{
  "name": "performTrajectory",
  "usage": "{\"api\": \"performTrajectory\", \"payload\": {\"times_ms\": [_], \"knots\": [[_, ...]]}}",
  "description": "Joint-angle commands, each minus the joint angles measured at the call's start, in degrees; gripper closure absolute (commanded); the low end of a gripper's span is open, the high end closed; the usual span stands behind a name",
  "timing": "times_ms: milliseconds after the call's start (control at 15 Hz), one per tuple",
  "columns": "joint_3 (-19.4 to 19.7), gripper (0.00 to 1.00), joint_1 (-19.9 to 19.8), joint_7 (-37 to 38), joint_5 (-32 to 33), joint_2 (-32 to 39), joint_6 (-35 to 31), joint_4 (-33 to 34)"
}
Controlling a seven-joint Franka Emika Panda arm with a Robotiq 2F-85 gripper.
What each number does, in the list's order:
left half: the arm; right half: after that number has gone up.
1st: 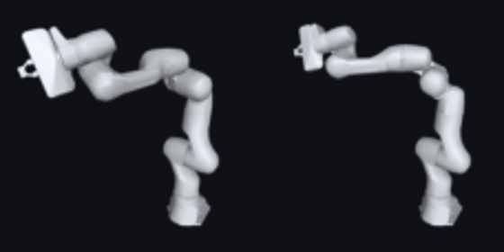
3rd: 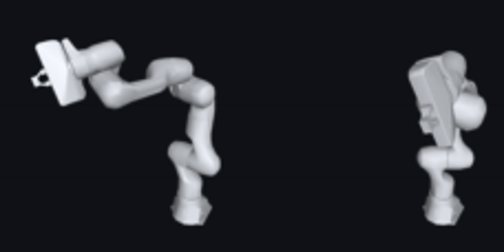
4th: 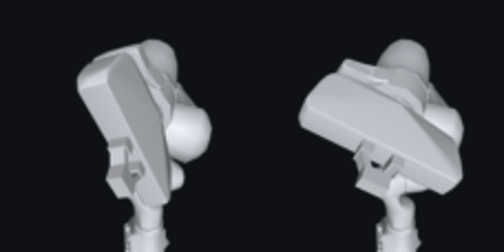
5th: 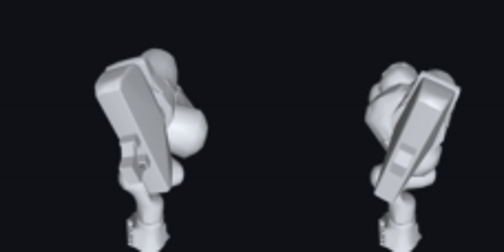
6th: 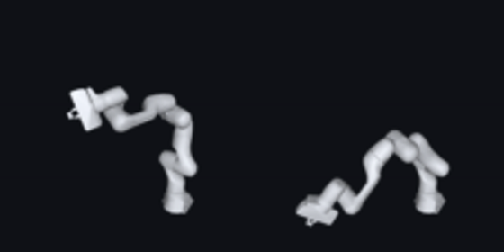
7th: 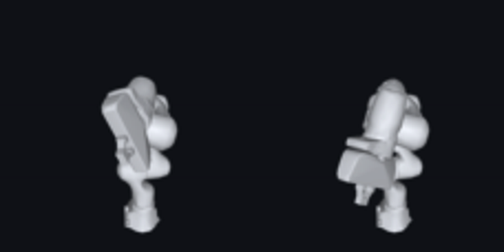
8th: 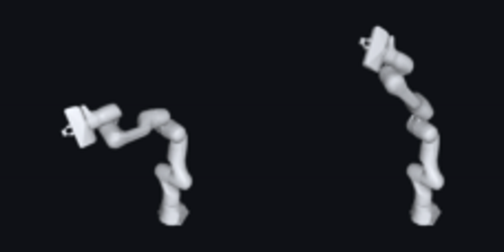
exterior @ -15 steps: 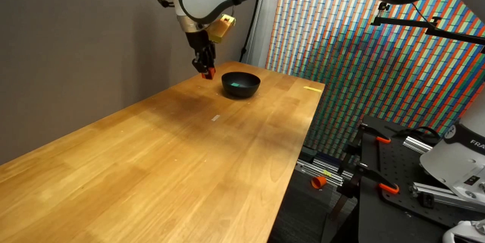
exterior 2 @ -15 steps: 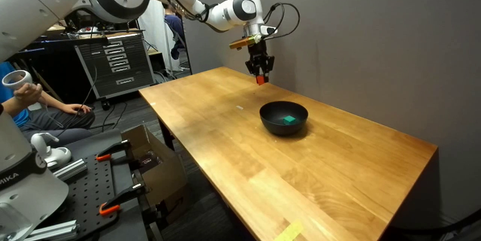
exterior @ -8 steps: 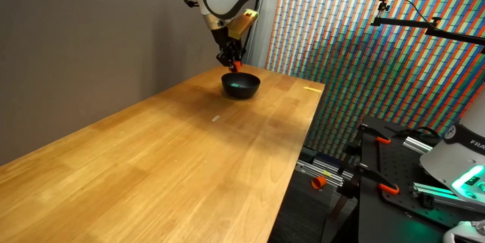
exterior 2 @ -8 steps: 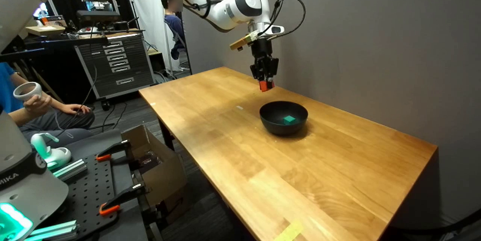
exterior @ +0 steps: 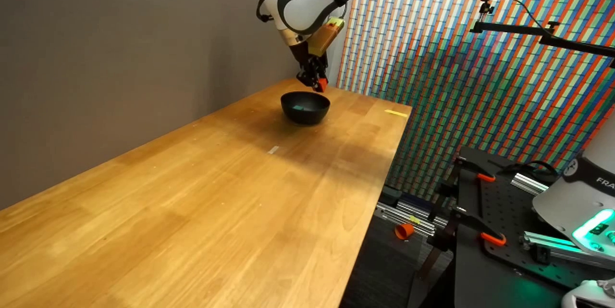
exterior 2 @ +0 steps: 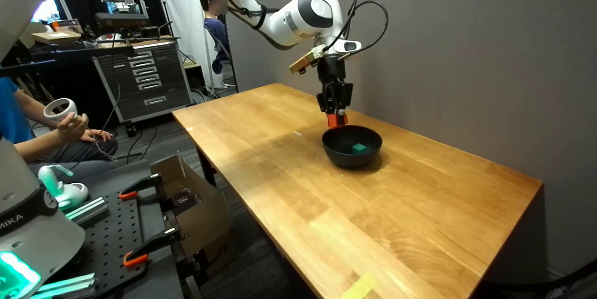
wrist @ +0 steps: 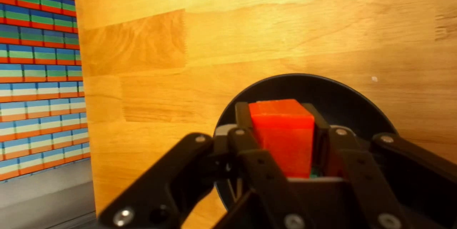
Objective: Put the blocks in the bowl
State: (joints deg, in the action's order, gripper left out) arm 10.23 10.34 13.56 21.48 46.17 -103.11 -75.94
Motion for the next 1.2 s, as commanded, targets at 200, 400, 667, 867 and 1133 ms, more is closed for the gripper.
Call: {"api": "performTrajectory", "payload": {"times_ms": [200, 400, 667, 867, 1133], "knots": [[-3.0, 0.07, -3.1, -2.1, -2.0, -2.4, -0.9, -2.4], [-6.9, 0.00, -5.1, -6.5, -7.5, -8.7, -1.7, -9.6], [-11.4, 0.00, -6.9, -10.9, -15.3, -19.3, -3.1, -20.6], [-11.1, 0.00, -5.7, -10.3, -16.2, -16.9, -1.6, -17.0], [-12.1, 0.00, -6.0, -11.4, -18.1, -23.2, -3.1, -23.3]]}}
